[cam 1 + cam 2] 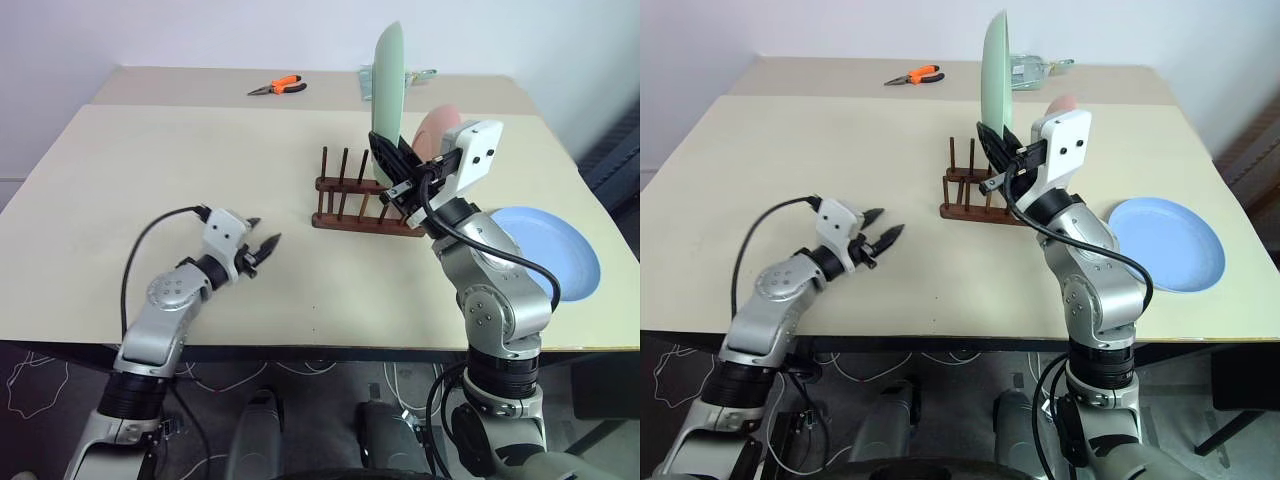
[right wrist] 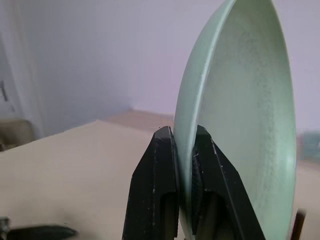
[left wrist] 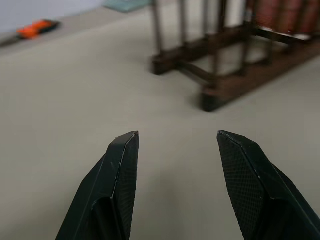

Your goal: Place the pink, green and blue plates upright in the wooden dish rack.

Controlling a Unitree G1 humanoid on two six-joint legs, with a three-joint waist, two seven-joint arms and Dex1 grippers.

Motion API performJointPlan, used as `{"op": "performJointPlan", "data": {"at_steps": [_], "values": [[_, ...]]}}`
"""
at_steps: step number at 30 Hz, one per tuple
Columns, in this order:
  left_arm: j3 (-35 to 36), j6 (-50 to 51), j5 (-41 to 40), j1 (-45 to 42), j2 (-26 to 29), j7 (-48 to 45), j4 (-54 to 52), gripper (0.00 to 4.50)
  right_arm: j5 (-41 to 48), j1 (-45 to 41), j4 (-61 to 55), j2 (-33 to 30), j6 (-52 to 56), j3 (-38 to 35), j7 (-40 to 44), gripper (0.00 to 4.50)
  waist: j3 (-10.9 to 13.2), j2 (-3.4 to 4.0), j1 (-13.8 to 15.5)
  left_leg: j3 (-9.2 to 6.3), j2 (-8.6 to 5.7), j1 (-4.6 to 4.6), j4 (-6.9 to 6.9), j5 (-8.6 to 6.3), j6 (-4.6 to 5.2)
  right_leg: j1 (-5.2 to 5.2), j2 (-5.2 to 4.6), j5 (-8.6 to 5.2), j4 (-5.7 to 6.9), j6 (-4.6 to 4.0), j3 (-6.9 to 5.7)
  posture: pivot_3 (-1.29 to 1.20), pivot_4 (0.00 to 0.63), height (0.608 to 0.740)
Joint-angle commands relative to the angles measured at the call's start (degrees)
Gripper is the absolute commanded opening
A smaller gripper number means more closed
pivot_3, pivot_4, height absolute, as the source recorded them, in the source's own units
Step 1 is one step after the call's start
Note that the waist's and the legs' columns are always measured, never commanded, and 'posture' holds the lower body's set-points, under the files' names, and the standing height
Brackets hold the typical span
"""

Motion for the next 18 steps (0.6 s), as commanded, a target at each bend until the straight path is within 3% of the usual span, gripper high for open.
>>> {"op": "performJointPlan", "data": {"at_steps": [1, 12, 17, 18], "values": [[-0.35, -0.27, 0.25, 0.01, -0.68, -0.53, -3.29, 2.51, 4.11, -1.00, -3.56, 0.52, 1.92, -1.39, -1.76, 0.00, 0.00, 0.00, -0.20, 0.00, 0.00, 0.00, 0.00, 0.00, 0.00, 0.00, 0.00, 0.00, 0.00, 0.00, 0.00, 0.00, 0.150, 0.740], [-0.33, 0.13, 1.24, -0.28, -1.29, -0.92, -3.27, 2.51, 10.51, -4.66, 3.14, 0.94, 9.49, -4.20, -7.80, 0.00, 0.00, 0.02, -0.92, 0.00, 0.00, 0.00, 0.01, 0.01, 0.03, -0.01, 0.00, 0.00, 0.00, 0.01, 0.01, 0.00, 0.150, 0.740], [-0.79, 0.18, 1.87, -0.29, -1.67, -1.02, -3.42, 2.56, 4.87, -6.56, 5.43, -3.10, 5.91, -0.84, -6.84, 2.09, 0.00, 0.02, -0.84, 0.00, 0.00, -0.01, 0.01, 0.00, 0.03, -0.02, 0.00, 0.00, -0.01, 0.01, 0.01, 0.00, 0.150, 0.740], [-0.82, 0.23, 1.93, -0.21, -1.71, -1.04, -3.52, 2.56, 4.11, -6.63, 5.41, -3.88, 5.46, -0.26, -6.53, 2.09, 0.00, 0.02, -0.84, 0.00, 0.00, -0.03, 0.01, 0.00, 0.03, -0.04, 0.00, 0.00, -0.01, 0.01, 0.02, 0.00, 0.150, 0.740]]}}
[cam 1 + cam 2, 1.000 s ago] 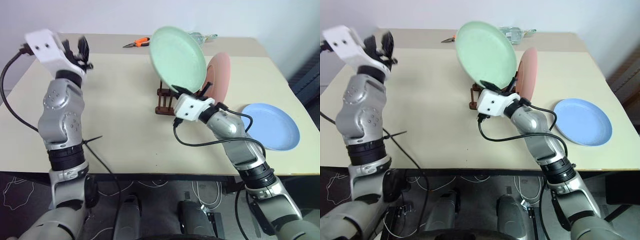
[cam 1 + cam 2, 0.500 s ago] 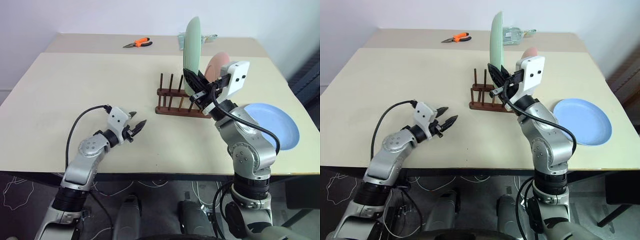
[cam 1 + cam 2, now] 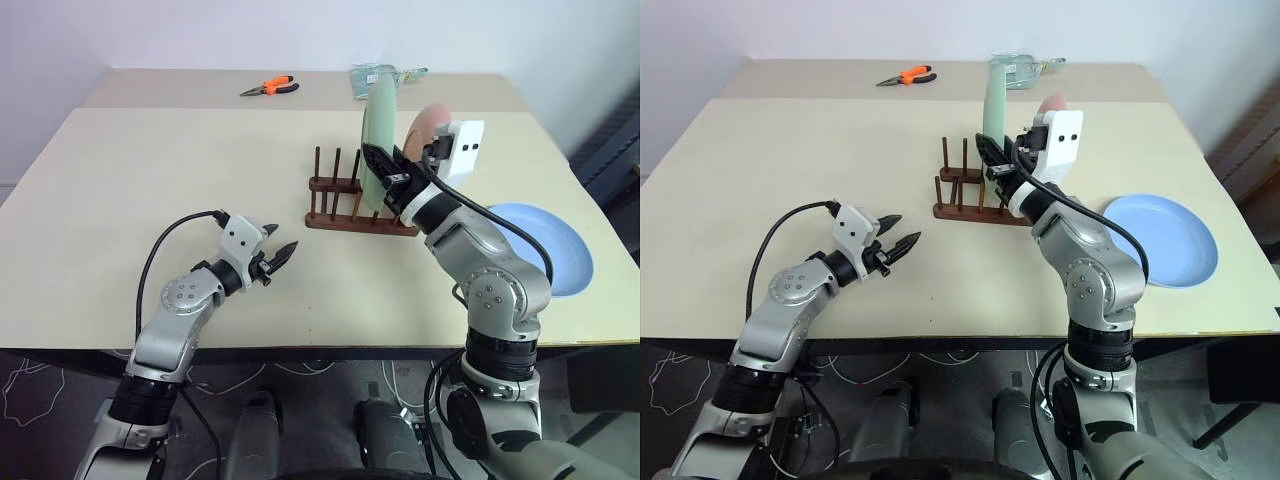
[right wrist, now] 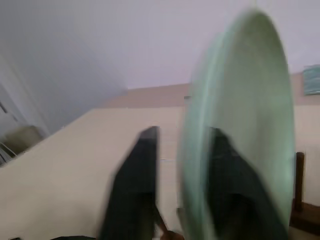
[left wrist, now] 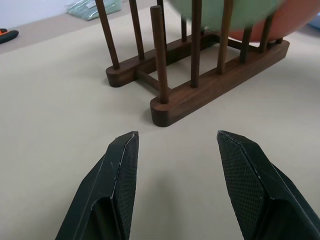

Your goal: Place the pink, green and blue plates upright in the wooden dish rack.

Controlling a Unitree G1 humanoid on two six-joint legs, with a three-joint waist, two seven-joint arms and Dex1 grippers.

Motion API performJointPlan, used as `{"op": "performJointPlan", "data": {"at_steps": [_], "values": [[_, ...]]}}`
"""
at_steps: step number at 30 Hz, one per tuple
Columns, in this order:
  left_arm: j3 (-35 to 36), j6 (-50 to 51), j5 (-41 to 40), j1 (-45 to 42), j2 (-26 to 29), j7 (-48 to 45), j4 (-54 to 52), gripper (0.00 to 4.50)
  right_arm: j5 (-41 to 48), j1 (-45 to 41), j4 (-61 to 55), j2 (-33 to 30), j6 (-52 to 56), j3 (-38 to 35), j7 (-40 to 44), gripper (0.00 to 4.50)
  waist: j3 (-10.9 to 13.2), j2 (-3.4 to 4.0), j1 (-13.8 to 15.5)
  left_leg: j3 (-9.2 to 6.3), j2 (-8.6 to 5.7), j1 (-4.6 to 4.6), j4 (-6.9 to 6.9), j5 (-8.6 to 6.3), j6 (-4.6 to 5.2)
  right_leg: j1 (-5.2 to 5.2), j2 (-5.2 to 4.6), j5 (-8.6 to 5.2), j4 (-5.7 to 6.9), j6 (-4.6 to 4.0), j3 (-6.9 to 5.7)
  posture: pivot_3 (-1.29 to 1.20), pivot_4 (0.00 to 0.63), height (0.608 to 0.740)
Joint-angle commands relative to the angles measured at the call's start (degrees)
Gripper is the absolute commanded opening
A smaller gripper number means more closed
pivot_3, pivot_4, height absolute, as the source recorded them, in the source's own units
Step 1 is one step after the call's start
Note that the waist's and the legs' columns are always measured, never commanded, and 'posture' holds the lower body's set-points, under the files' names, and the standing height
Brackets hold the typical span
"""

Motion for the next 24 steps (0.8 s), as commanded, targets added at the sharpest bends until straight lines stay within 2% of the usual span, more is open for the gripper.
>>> {"op": "performJointPlan", "data": {"at_steps": [1, 7, 14, 18, 21, 22, 24], "values": [[0.01, -0.41, 0.50, -0.16, -0.13, -0.28, -2.32, 2.56, -3.28, -1.57, -1.16, -3.01, -3.15, 2.20, 1.57, 2.09, 0.00, 0.00, -0.01, 0.00, 0.00, -0.01, 0.00, 0.00, 0.00, 0.00, 0.00, 0.00, 0.00, 0.00, 0.00, 0.00, 0.150, 0.740], [-0.25, -0.34, 0.57, -0.18, -0.09, -0.52, -2.28, 2.56, -7.31, -1.59, -2.75, -8.71, -5.18, 4.56, 4.59, 2.09, 0.00, 0.01, -0.02, 0.00, 0.00, -0.01, 0.00, 0.00, 0.00, -0.03, 0.00, 0.00, 0.00, 0.00, 0.01, 0.00, 0.150, 0.740], [-0.81, -1.03, 1.19, -1.13, -0.52, -1.17, -0.88, 2.56, -8.30, 0.49, -6.90, -15.25, -4.12, 3.70, 7.63, 2.09, 0.00, 0.01, 0.08, 0.01, 0.00, -0.02, 0.00, 0.00, 0.00, -0.04, 0.00, -0.01, -0.02, -0.01, 0.01, 0.00, 0.150, 0.740], [-0.62, -1.05, 1.29, -1.59, -0.89, -1.79, -0.25, 2.56, -8.67, 3.83, -10.20, -22.69, -5.06, 0.07, 11.76, 2.09, 0.00, 0.00, 0.24, 0.01, -0.01, -0.04, 0.00, -0.01, 0.01, -0.03, -0.02, -0.01, -0.07, -0.01, 0.01, 0.00, 0.150, 0.740], [-0.96, -1.49, 1.43, -2.09, -0.93, -2.69, 0.75, 2.56, -6.37, 6.45, -11.67, -27.98, -5.05, -6.63, 14.90, 2.09, 0.01, 0.00, 0.17, 0.01, -0.01, -0.04, 0.01, -0.02, 0.02, -0.02, -0.03, -0.01, -0.10, -0.02, 0.02, 0.00, 0.150, 0.740], [-1.13, -1.64, 1.45, -2.31, -1.05, -2.99, 1.16, 2.56, -6.00, 7.51, -11.62, -29.63, -4.79, -8.59, 15.84, 2.65, 0.01, 0.00, 0.20, 0.01, -0.01, -0.05, 0.01, -0.02, 0.02, -0.03, -0.03, -0.01, -0.10, -0.02, 0.02, 0.00, 0.150, 0.740], [-1.65, -2.15, 1.72, -2.84, -1.29, -3.52, 1.92, 2.56, -4.26, 9.99, -11.75, -31.52, -4.48, -12.59, 17.48, 3.45, 0.00, 0.00, 0.16, 0.01, -0.01, -0.04, 0.02, -0.02, 0.03, -0.01, -0.03, -0.01, -0.11, -0.02, 0.02, 0.00, 0.150, 0.740]]}}
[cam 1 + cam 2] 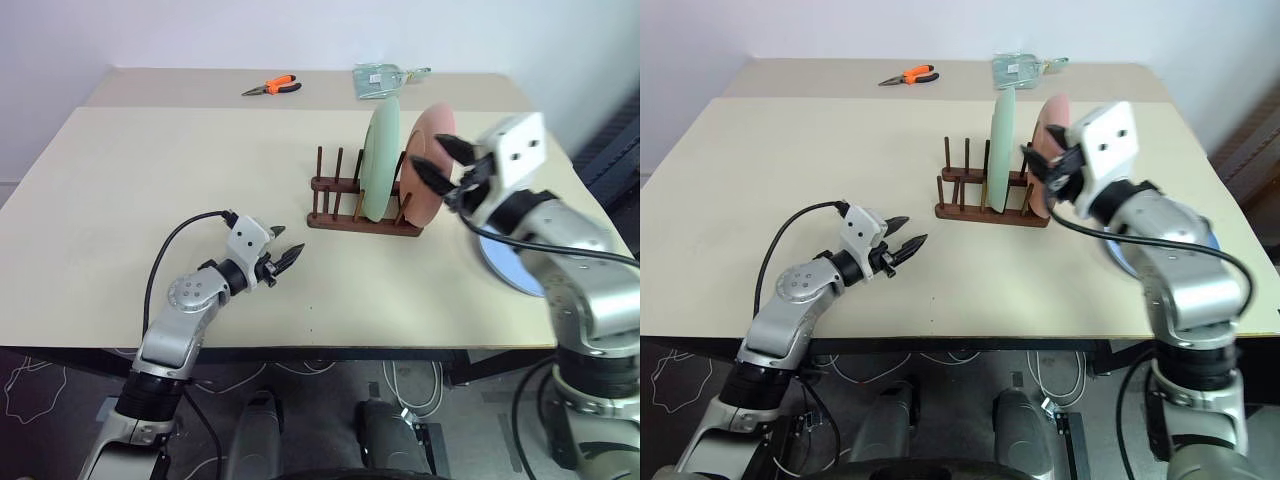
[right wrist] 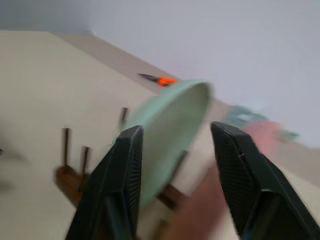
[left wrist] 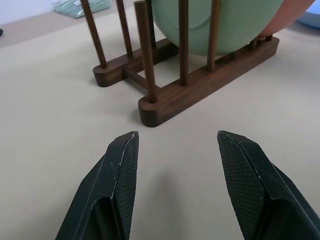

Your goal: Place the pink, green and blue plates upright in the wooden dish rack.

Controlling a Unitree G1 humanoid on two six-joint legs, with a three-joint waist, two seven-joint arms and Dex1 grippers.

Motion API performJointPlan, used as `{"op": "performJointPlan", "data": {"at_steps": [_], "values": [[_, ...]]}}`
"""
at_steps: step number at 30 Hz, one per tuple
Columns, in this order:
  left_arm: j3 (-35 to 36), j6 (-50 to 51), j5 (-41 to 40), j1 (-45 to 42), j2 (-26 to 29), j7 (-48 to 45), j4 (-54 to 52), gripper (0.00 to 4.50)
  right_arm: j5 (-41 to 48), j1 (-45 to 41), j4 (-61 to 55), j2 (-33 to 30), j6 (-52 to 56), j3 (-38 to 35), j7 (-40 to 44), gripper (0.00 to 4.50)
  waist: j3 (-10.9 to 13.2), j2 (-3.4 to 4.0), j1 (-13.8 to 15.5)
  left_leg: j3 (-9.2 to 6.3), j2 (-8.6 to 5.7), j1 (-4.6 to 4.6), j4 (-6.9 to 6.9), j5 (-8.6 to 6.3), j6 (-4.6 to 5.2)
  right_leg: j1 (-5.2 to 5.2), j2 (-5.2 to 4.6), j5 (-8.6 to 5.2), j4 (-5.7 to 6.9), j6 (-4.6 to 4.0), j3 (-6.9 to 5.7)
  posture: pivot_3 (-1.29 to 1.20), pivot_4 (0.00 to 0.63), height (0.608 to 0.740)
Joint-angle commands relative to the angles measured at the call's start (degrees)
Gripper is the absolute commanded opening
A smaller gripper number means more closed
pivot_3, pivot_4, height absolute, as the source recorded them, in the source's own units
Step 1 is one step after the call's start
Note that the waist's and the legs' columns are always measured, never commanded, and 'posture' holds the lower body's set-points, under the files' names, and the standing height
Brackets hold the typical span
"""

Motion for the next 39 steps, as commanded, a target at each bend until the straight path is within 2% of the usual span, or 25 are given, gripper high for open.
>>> {"op": "performJointPlan", "data": {"at_steps": [1, 2, 6, 10, 14, 17, 21, 24, 27, 30, 34, 39], "values": [[-0.95, -2.25, 0.84, -1.48, -0.46, -1.11, 0.17, 2.56, 2.54, 3.26, -2.24, -2.61, -0.68, -7.89, 2.59, 3.98, 0.00, -0.01, 0.02, 0.00, 0.00, 0.00, 0.00, 0.00, 0.00, 0.00, 0.00, 0.00, 0.00, 0.00, 0.00, 0.00, 0.150, 0.740], [-1.30, -2.61, 1.00, -1.93, -0.48, -1.53, 0.66, 2.56, 3.38, 6.27, -2.64, -3.50, 0.03, -10.35, 3.84, 4.46, 0.00, 0.00, 0.00, 0.00, 0.00, 0.01, 0.00, -0.01, 0.01, 0.02, 0.00, 0.00, -0.01, 0.00, 0.00, 0.00, 0.150, 0.740], [-2.31, -3.45, 1.13, -2.95, -0.20, -3.41, 1.73, 2.56, 2.45, 19.23, -3.94, -6.12, -0.23, -13.54, 8.19, 4.48, 0.00, -0.01, 0.19, 0.00, -0.01, 0.00, 0.02, -0.02, 0.04, 0.06, -0.01, -0.01, -0.06, 0.00, 0.01, 0.00, 0.150, 0.740], [-2.86, -4.01, 1.49, -3.22, -0.19, -4.77, 2.13, 2.56, -4.31, 26.62, -0.36, -6.83, -2.61, -9.21, 6.31, 4.48, -0.03, 0.07, -0.52, 0.04, -0.02, 0.05, 0.06, -0.03, 0.05, 0.06, -0.01, 0.01, -0.04, -0.02, 0.07, 0.00, 0.150, 0.740], [-3.37, -4.13, 1.73, -3.31, -0.54, -5.05, 1.76, 2.56, -12.00, 27.20, 8.48, -3.54, -5.22, -3.49, -0.23, 4.48, -0.04, 0.05, -0.32, 0.03, -0.01, 0.10, 0.11, -0.03, 0.04, 0.07, -0.01, 0.04, -0.04, -0.06, 0.06, 0.00, 0.150, 0.740], [-3.53, -4.07, 1.74, -3.25, -0.68, -4.95, 1.12, 2.56, -15.53, 26.23, 14.67, -2.27, -5.76, -0.12, -2.40, 3.66, -0.04, 0.07, -0.14, 0.04, -0.04, 0.05, 0.10, -0.03, 0.05, 0.06, -0.03, 0.03, -0.07, -0.05, 0.07, 0.00, 0.150, 0.740], [-3.42, -4.21, 1.74, -3.25, -0.54, -5.03, 0.94, 2.56, -18.70, 23.77, 20.96, -1.74, -6.79, 1.75, -4.98, 1.69, -0.05, 0.09, -0.10, 0.03, -0.04, 0.06, 0.11, -0.03, 0.06, 0.08, -0.02, 0.03, -0.06, -0.05, 0.07, 0.00, 0.150, 0.740], [-3.09, -4.24, 1.69, -3.33, -0.30, -4.96, 0.82, 2.56, -18.95, 22.19, 21.02, -1.29, -7.96, 1.78, -5.39, 0.04, -0.05, 0.09, 0.03, 0.03, -0.04, 0.05, 0.12, -0.03, 0.05, 0.09, -0.02, 0.03, -0.06, -0.04, 0.06, 0.00, 0.150, 0.740], [-2.66, -4.41, 1.78, -3.29, -0.02, -4.69, 1.04, 2.56, -19.60, 20.65, 19.64, -0.40, -11.47, 0.44, -7.28, 0.01, -0.05, 0.09, -0.02, 0.03, -0.04, 0.05, 0.11, -0.03, 0.06, 0.09, -0.01, 0.03, -0.06, -0.03, 0.06, 0.00, 0.150, 0.740], [-1.73, -5.37, 2.46, -3.12, 0.75, -4.03, 2.43, 2.56, -17.35, 16.35, 16.33, 2.45, -18.24, -3.91, -10.32, 0.01, -0.04, 0.10, -0.29, 0.03, -0.05, 0.05, 0.10, -0.03, 0.06, 0.06, 0.00, 0.03, -0.02, -0.01, 0.08, 0.00, 0.150, 0.740], [0.28, -7.14, 3.00, -3.60, 2.12, -3.41, 5.99, 2.56, -6.01, 3.66, 5.53, 6.35, -17.88, -8.59, -10.70, 0.01, 0.19, 0.60, -0.67, 0.04, -0.04, 0.07, 0.11, -0.01, 0.05, 0.00, 0.01, 0.04, 0.09, 0.00, 0.11, 0.00, 0.150, 0.740], [1.97, -11.09, 5.30, -5.35, 2.25, -0.36, 11.94, 2.56, 13.06, -12.76, -1.70, 11.44, -8.01, -6.35, -11.30, 0.01, 0.16, 0.55, 0.18, -0.06, -0.02, 0.04, -0.02, -0.01, 0.05, 0.03, 0.08, -0.03, 0.11, 0.09, 0.03, 0.00, 0.150, 0.740]]}}
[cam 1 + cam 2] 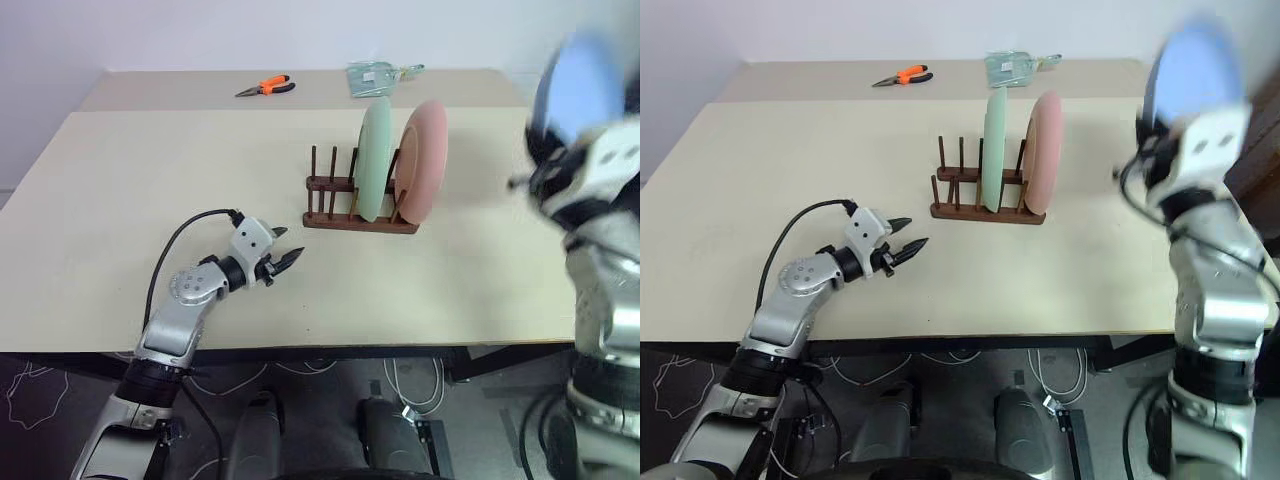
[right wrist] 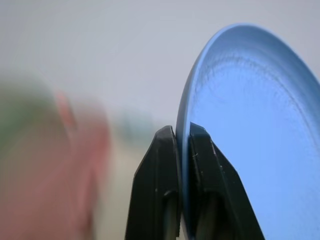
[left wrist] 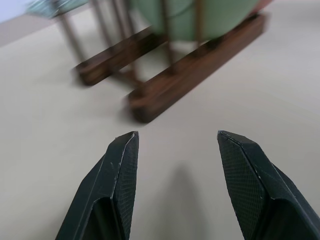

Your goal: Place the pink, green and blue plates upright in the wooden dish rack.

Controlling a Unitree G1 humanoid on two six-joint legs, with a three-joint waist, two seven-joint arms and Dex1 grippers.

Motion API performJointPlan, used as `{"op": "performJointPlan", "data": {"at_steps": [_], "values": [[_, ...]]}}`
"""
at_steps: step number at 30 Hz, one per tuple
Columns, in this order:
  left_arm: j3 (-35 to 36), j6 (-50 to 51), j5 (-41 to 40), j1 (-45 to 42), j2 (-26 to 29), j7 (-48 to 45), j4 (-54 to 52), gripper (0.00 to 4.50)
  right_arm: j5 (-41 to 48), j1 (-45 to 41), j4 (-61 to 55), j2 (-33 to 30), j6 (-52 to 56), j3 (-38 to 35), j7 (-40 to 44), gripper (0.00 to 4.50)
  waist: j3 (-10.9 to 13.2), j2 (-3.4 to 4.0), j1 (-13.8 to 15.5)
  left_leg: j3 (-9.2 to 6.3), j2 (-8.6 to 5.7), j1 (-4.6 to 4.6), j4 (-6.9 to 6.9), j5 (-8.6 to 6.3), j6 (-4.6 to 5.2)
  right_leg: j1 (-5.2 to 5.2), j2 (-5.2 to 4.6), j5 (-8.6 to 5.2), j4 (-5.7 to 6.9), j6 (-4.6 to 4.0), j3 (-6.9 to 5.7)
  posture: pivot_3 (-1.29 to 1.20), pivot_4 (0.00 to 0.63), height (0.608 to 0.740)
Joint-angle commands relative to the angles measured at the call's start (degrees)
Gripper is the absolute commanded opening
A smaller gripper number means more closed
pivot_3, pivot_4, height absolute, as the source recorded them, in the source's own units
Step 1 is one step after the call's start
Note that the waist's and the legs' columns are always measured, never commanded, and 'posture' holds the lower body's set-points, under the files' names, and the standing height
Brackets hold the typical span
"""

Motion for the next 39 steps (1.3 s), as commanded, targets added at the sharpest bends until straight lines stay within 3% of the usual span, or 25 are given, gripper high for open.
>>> {"op": "performJointPlan", "data": {"at_steps": [1, 7, 12, 16, 32, 35, 38, 39], "values": [[2.88, -4.00, 1.68, -1.66, -0.08, 3.17, 2.88, 2.56, 13.14, -7.39, -4.59, 3.44, 6.80, 2.88, -0.71, 0.01, 0.00, -0.01, 0.00, 0.00, 0.00, -0.01, 0.01, -0.01, 0.01, 0.03, -0.01, 0.00, -0.03, 0.00, 0.00, 0.00, 0.150, 0.740], [6.26, -10.19, 4.13, -2.71, 0.97, 7.97, 10.74, 2.56, 23.89, -18.34, 0.39, 15.13, 13.23, 11.50, -3.86, 0.01, 0.01, 0.01, -0.50, 0.02, 0.02, 0.00, 0.04, 0.00, 0.01, -0.04, -0.01, 0.02, 0.05, -0.04, 0.01, 0.00, 0.150, 0.740], [7.77, -11.87, 4.69, -1.64, 1.81, 9.28, 10.99, 2.56, 22.59, -18.52, 8.28, 29.20, 14.13, 15.18, -14.45, 0.01, 0.00, 0.00, -0.18, 0.03, 0.03, -0.05, 0.03, 0.00, 0.01, -0.08, 0.01, 0.04, 0.08, -0.01, 0.00, 0.00, 0.150, 0.740], [8.12, -11.31, 4.68, 0.76, 1.60, 9.83, 8.13, 2.56, 20.86, -16.73, 13.15, 35.78, 14.91, 15.98, -20.64, 0.01, -0.01, -0.01, -0.06, 0.05, 0.01, -0.10, 0.02, 0.00, 0.01, -0.08, 0.00, 0.06, 0.07, 0.01, -0.02, 0.00, 0.150, 0.740], [7.01, -10.15, 4.53, 0.82, 0.42, 8.19, 6.87, 2.56, 16.71, -15.65, 19.92, 38.73, 13.41, 13.06, -23.81, 0.01, -0.01, -0.01, -0.31, 0.07, 0.04, -0.11, -0.03, 0.01, -0.01, -0.21, 0.00, 0.05, 0.12, -0.02, -0.02, 0.00, 0.150, 0.740], [6.68, -10.10, 4.73, 0.95, 0.11, 7.85, 6.47, 2.56, 13.66, -16.29, 20.87, 36.85, 12.09, 14.21, -22.85, 0.99, -0.01, -0.01, -0.37, 0.08, 0.04, -0.11, -0.03, 0.01, -0.01, -0.21, 0.00, 0.05, 0.12, -0.02, -0.02, 0.00, 0.150, 0.740], [6.60, -10.00, 4.72, 1.00, 0.04, 7.74, 6.30, 2.56, 8.41, -16.96, 21.46, 33.79, 10.20, 16.97, -20.61, 2.38, -0.01, 0.00, -0.45, 0.08, 0.04, -0.11, -0.03, 0.01, -0.01, -0.23, 0.00, 0.05, 0.12, -0.02, -0.01, 0.00, 0.150, 0.740], [6.61, -9.97, 4.71, 1.02, 0.04, 7.71, 6.25, 2.56, 6.78, -17.11, 21.61, 32.81, 9.63, 17.93, -19.68, 2.38, -0.01, 0.00, -0.43, 0.09, 0.04, -0.12, -0.03, 0.01, -0.01, -0.25, 0.00, 0.05, 0.12, -0.03, -0.01, 0.00, 0.150, 0.740]]}}
